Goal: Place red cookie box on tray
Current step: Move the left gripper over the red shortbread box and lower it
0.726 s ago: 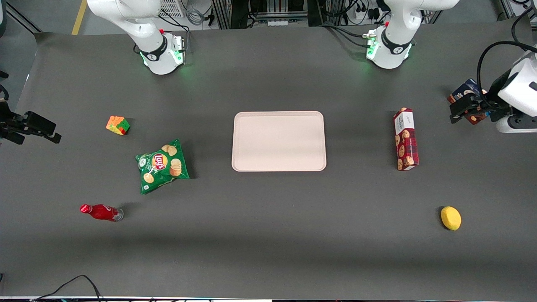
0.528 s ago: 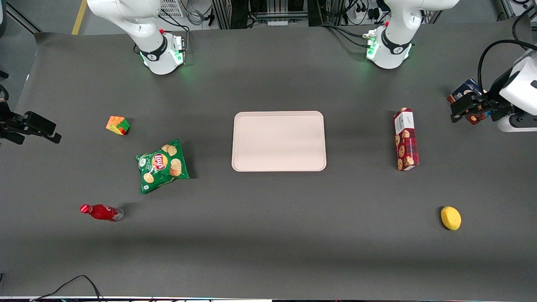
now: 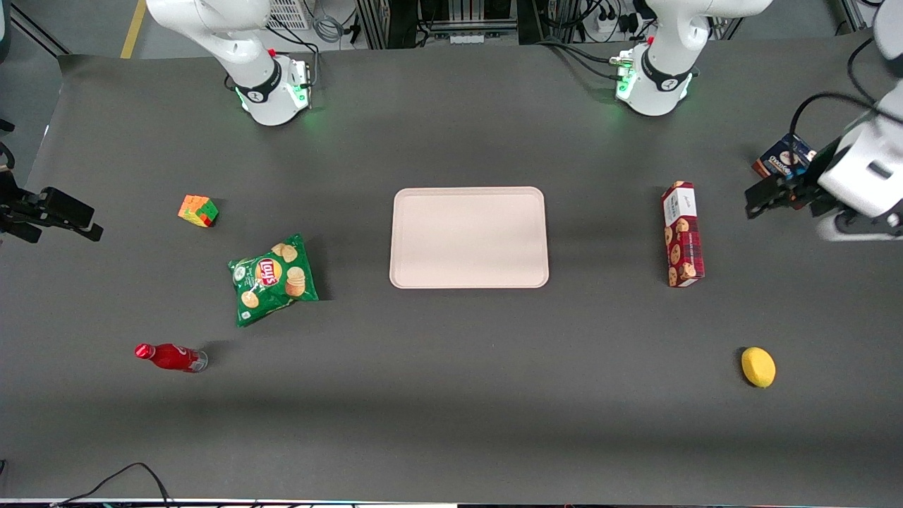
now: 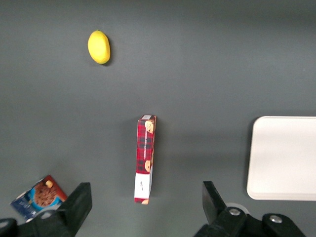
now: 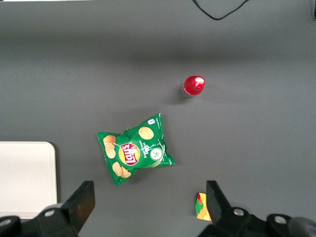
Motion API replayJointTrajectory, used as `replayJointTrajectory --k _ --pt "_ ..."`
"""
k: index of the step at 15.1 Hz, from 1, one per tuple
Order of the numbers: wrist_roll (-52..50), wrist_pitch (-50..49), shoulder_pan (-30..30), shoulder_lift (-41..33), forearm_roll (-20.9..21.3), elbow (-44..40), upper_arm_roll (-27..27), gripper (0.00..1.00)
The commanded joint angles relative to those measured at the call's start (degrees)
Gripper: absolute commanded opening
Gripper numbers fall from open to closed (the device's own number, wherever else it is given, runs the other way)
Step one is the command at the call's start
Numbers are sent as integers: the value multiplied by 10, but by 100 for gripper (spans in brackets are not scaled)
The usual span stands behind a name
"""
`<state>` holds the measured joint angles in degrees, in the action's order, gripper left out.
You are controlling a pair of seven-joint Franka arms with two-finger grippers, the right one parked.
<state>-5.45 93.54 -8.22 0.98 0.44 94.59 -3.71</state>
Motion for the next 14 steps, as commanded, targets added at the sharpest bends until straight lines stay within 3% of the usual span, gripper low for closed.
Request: replayJointTrajectory --k 1,5,9,14 --pt "-1 133 1 -9 2 145 -4 100" --pt "0 260 1 -7 3 273 -6 100" --pt "6 452 7 2 3 410 -9 100" --pt "34 552 7 45 4 473 -11 100"
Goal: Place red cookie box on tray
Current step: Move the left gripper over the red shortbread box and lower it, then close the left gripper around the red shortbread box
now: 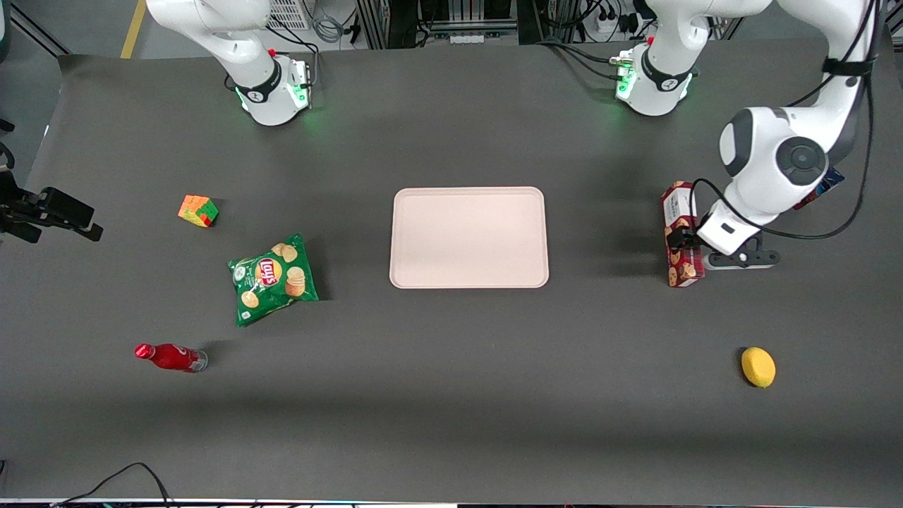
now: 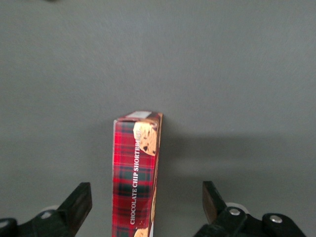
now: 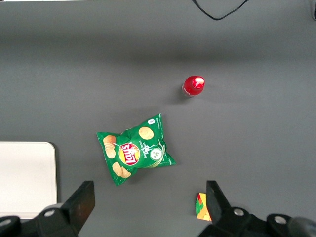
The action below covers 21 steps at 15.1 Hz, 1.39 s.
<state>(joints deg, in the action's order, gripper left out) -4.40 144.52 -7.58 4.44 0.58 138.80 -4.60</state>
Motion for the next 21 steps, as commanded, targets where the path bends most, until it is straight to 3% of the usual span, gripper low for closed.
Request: replayJointTrajectory --k 1,5,10,11,13,15,17,21 --pt "24 52 1 14 3 39 -2 100" --pt "29 138 1 58 3 71 -18 100" --pt "43 144 1 69 3 75 -28 100" --pt "43 144 1 70 3 75 -28 94" --pt "34 139 1 72 3 75 -29 70" --pt "32 132 1 71 3 75 -30 59" --pt "33 115 1 69 3 71 -30 55" --pt "32 72 1 65 2 51 -30 27"
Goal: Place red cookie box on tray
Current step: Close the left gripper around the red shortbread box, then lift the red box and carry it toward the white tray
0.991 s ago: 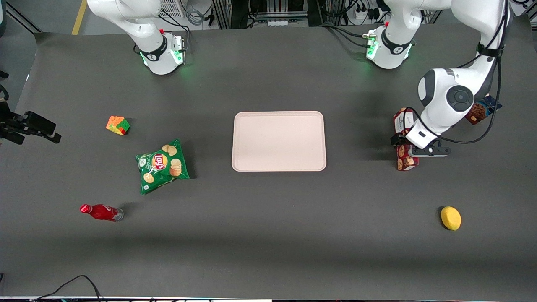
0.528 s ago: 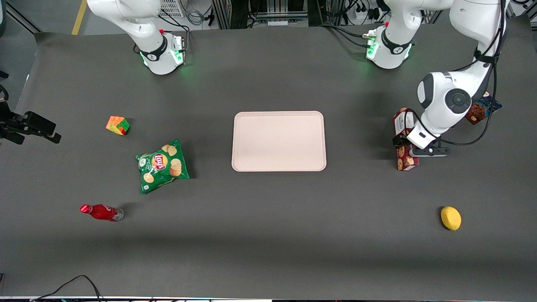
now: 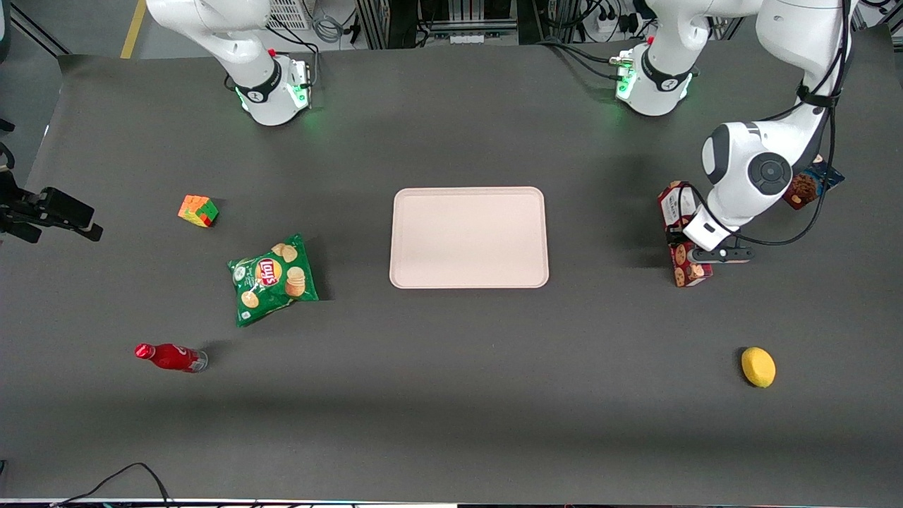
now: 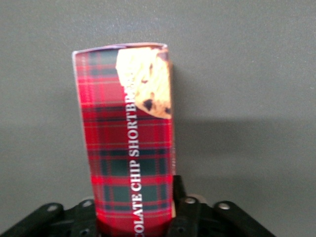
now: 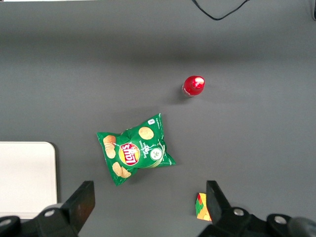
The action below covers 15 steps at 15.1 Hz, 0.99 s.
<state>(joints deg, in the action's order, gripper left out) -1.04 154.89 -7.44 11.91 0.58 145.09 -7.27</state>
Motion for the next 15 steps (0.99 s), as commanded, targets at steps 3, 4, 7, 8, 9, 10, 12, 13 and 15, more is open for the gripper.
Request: replayJointTrajectory --k 3,4,7,8,9,10,12,13,15 --pt "-1 -35 0 -15 2 -22 -3 0" --pt "-1 -49 0 -20 3 -31 -2 0" --pt "11 -218 -3 -32 3 -139 0 0" --pt "10 -282 -10 -34 -1 -190 -1 0" --pt "2 -339 -23 -33 -4 -244 -1 0" --pt "-4 -391 -33 -31 -10 -288 -2 0" --pt "-38 -455 -47 -30 -19 -357 5 0" --pt "-61 -475 -50 -30 -19 -385 26 0" --pt "-114 -489 -52 -29 -19 -429 73 0"
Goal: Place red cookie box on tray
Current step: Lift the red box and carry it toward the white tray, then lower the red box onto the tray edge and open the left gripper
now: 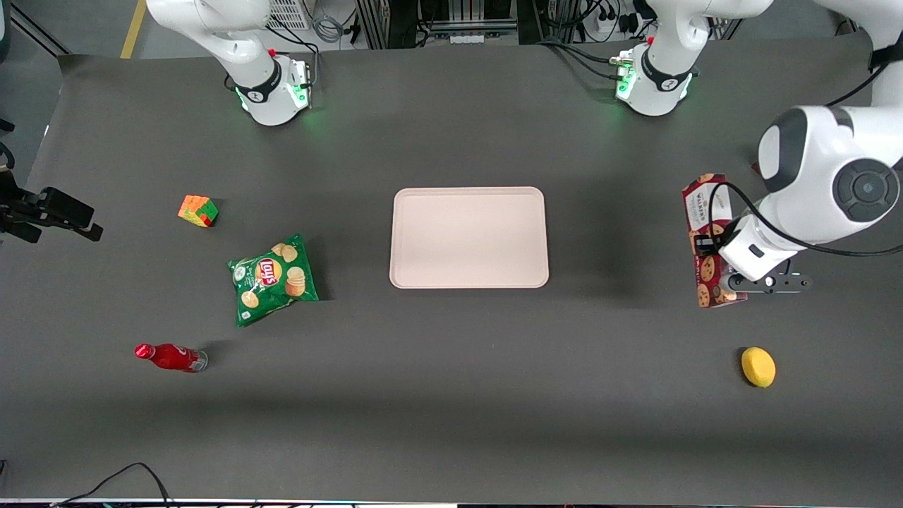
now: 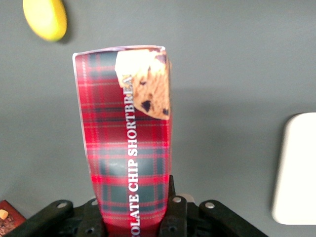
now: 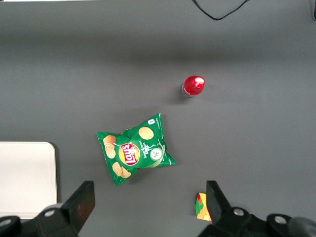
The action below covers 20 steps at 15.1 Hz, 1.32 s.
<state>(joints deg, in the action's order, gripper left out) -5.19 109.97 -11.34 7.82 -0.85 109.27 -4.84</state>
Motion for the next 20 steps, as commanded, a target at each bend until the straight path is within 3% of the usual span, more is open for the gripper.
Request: replayJointTrajectory --k 1,8,10,11,16,20 --pt "-106 -40 -14 15 -4 -85 70 0" --pt "-345 30 -52 70 12 -79 202 0" --pt "-409 118 -60 72 32 -12 227 0" --pt "-421 152 -61 74 55 15 232 0" --pt "-456 272 -83 100 76 101 236 0" --pt "-504 285 -102 140 155 105 238 0"
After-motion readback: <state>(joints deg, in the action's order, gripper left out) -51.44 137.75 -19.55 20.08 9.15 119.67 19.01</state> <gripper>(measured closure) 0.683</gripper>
